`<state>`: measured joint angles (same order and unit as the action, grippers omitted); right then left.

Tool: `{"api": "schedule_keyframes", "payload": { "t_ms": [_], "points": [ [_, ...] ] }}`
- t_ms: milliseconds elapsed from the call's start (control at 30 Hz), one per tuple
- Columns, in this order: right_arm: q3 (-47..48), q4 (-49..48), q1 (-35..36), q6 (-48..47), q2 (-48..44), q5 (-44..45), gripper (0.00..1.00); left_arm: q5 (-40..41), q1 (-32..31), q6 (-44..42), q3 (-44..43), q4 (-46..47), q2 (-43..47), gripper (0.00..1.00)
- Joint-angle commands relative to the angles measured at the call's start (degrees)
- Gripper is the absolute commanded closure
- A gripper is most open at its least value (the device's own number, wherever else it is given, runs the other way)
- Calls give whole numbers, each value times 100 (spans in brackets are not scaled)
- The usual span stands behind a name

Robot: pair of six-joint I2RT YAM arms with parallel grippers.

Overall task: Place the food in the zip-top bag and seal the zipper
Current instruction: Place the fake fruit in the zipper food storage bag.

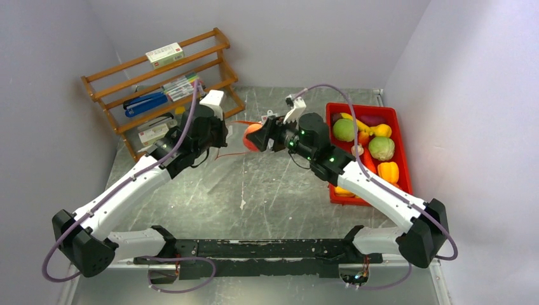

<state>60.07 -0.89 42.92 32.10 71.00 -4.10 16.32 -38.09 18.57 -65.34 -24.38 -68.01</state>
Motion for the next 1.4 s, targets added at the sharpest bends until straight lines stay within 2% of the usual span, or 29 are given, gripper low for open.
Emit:
{"api": "schedule_keyframes", "payload": {
  "t_ms": [0,333,667,1133,1367],
  "points": [
    [-133,-553,84,72,2,-303,56,-503,-46,31,-352,-57,-70,93],
    [194,-509,308,77,528,-249,55,-853,-42,121,-471,37,-30,93],
    [391,-124,583,-65,845,511,49,-1162,-43,190,-410,162,31,93],
    [573,410,619,-198,855,1168,29,-1060,-42,391,-369,188,89,93],
    [1193,1051,614,88,854,823,23,-803,-42,327,-272,208,98,93]
  ]
}}
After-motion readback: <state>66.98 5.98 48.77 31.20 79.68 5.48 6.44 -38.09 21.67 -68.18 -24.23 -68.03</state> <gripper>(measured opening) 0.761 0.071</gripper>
